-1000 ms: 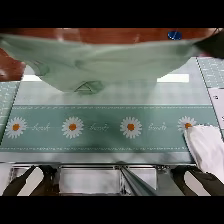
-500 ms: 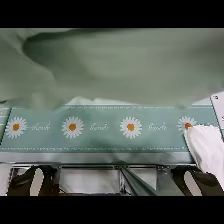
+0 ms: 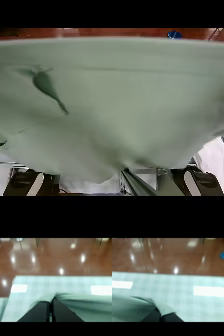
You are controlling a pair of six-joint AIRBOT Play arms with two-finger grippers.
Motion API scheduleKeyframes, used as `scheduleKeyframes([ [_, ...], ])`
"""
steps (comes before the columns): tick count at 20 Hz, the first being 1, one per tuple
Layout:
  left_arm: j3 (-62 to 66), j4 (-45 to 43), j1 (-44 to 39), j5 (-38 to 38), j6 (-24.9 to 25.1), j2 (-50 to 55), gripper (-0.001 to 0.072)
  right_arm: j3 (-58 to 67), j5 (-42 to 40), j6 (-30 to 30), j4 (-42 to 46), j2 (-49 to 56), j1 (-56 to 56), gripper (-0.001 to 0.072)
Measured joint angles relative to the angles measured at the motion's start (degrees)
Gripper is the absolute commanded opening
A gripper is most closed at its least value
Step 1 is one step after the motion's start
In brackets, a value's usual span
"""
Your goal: Fold the shirts.
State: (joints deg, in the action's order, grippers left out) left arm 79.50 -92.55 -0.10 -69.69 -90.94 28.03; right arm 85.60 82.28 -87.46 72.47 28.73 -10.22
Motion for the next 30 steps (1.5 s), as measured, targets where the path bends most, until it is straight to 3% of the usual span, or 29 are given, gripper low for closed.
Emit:
scheduleKeyframes([
  [4, -6.3, -1.7, -1.0, 2.2, -2.7, 11.1, 0.0019, -12.1, -3.8, 1.0, -1.4, 4.9, 0.0, 0.0031],
  [10, -6.5, 0.4, -1.3, 7.7, -5.2, 34.6, 0.0019, -18.1, -15.5, 6.0, -7.6, 26.0, 0.0, 0.0031],
  [15, 2.3, 3.7, -1.3, 9.5, -8.9, 54.4, 0.0019, -11.0, -21.8, 8.0, -11.8, 48.1, 0.0, 0.0031],
  [20, 11.4, 11.6, -0.9, 8.9, -9.9, 67.0, 0.0019, 1.2, -20.8, 6.8, -13.1, 63.5, 0.0, 0.0031],
  [24, 13.9, 16.3, 0.4, 4.8, -4.4, 69.0, 0.0019, 5.1, -16.9, 7.1, -13.3, 67.1, -1.0, 0.0031],
  [30, 11.3, 18.4, 1.7, -11.9, 6.8, 68.6, 0.0019, 1.6, -2.3, 10.1, -6.4, 68.1, -2.0, 0.0031],
])
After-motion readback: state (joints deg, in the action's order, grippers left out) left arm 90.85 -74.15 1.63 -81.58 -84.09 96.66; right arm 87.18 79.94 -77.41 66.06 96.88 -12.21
